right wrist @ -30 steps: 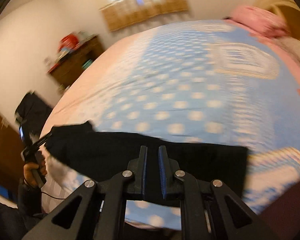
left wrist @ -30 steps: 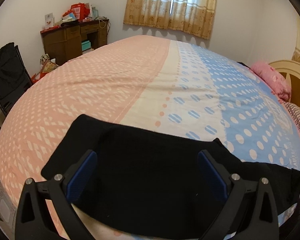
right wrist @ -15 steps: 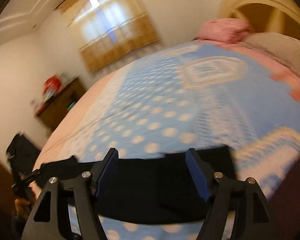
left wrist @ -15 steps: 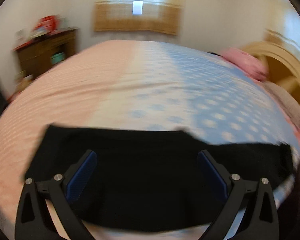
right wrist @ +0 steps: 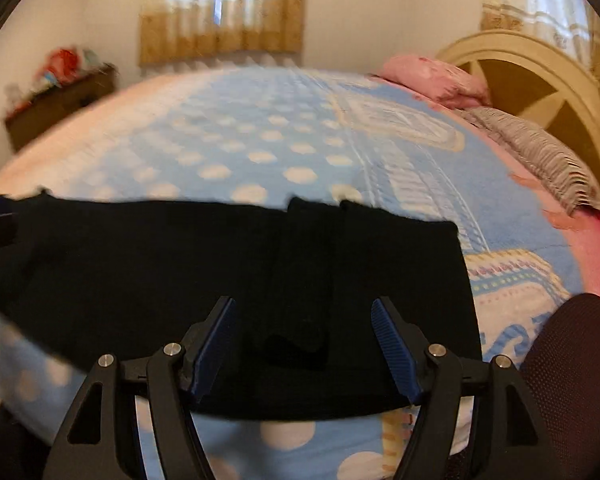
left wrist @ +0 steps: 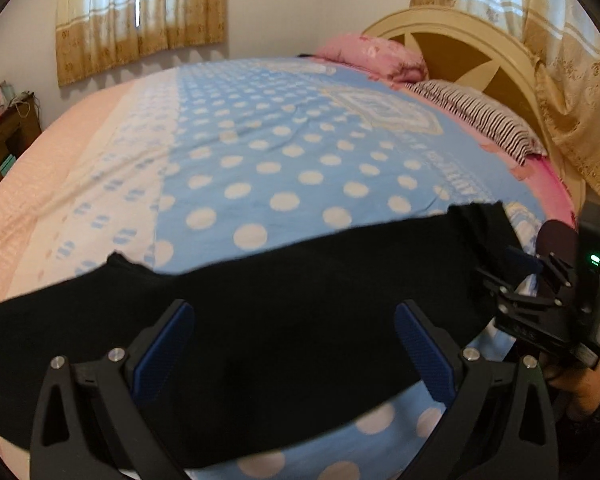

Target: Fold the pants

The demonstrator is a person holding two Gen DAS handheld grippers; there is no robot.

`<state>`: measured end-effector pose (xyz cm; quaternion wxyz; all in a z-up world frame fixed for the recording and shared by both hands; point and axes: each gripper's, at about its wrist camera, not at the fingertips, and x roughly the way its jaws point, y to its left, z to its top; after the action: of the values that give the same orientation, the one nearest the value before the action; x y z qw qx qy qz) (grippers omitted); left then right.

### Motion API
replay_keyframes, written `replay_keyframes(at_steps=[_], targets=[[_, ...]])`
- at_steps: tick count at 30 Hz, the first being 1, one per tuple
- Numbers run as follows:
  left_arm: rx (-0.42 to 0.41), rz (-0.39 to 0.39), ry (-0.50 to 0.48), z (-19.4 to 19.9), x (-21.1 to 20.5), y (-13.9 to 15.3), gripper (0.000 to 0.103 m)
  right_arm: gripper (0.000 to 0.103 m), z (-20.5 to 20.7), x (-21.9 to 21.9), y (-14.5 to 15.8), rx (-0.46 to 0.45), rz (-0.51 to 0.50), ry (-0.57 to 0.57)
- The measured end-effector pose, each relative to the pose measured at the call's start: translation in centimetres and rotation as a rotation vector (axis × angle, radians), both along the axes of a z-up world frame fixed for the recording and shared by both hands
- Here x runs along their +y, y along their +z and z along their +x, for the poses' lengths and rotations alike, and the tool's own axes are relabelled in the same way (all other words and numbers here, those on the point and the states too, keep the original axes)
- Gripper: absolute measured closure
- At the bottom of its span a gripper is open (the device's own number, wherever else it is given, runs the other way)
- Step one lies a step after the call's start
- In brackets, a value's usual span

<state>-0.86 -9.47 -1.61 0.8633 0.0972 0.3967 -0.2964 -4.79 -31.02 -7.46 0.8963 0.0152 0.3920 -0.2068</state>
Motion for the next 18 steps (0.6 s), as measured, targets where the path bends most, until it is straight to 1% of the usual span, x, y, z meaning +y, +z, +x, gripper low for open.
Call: replay_keyframes(at_steps=[1, 2, 3, 4, 5, 6, 7, 8, 9, 10, 13, 15, 18], targets=[[0.005, 0.012, 0.013, 0.1, 0.3, -0.2, 0.0, 0.032, -0.2, -0.7, -0.4, -0.004, 0.042, -0.025], [0.008, 0.015, 0.023, 0.1, 0.6, -0.4, 0.0, 0.032, -0.9, -2.1, -0.8, -0.039, 0.129, -0.061], [0.011, 0.011, 0.032, 0.2, 1.0, -0.4, 0.0, 0.039, -1.3, -2.9, -0.8, -0.057, 0.165, -0.078], [0.018, 0.004, 0.043, 0.3, 1.5, -0.5, 0.0, 0.047, -1.5, -3.3, -0.7, -0.06, 0.172, -0.091], [0.026, -0.003, 0.058, 0.5, 2.0, -0.6, 0.0, 0.06, -1.8, -3.9, -0.6, -0.063, 0.182, -0.097], [0.039, -0.013, 0.074, 0.8, 2.5, -0.7, 0.0, 0.074, -1.9, -4.3, -0.5, -0.072, 0.213, -0.1], [0.048, -0.021, 0.083, 1.0, 2.7, -0.8, 0.0, 0.082, -2.2, -5.0, -0.4, -0.082, 0.256, -0.106], [0.062, -0.035, 0.092, 1.3, 3.1, -0.9, 0.0, 0.083, -2.4, -5.9, 0.0, -0.092, 0.312, -0.106], [0.074, -0.05, 0.099, 1.4, 3.5, -0.9, 0.0, 0.084, -2.6, -6.3, 0.4, -0.098, 0.343, -0.101], [0.078, -0.06, 0.103, 1.5, 3.7, -0.9, 0.0, 0.084, -2.8, -6.4, 1.1, -0.112, 0.351, -0.088], [0.064, -0.074, 0.12, 1.6, 4.4, -0.5, 0.0, 0.084, -2.5, -4.4, 4.2, -0.12, 0.274, -0.004], [0.056, -0.082, 0.134, 1.8, 4.9, -0.2, 0.0, 0.084, -2.0, -2.4, 6.0, -0.112, 0.249, 0.075], [0.05, -0.1, 0.156, 2.3, 5.9, 0.1, 0.0, 0.084, -0.5, 1.9, 7.3, -0.07, 0.206, 0.207]])
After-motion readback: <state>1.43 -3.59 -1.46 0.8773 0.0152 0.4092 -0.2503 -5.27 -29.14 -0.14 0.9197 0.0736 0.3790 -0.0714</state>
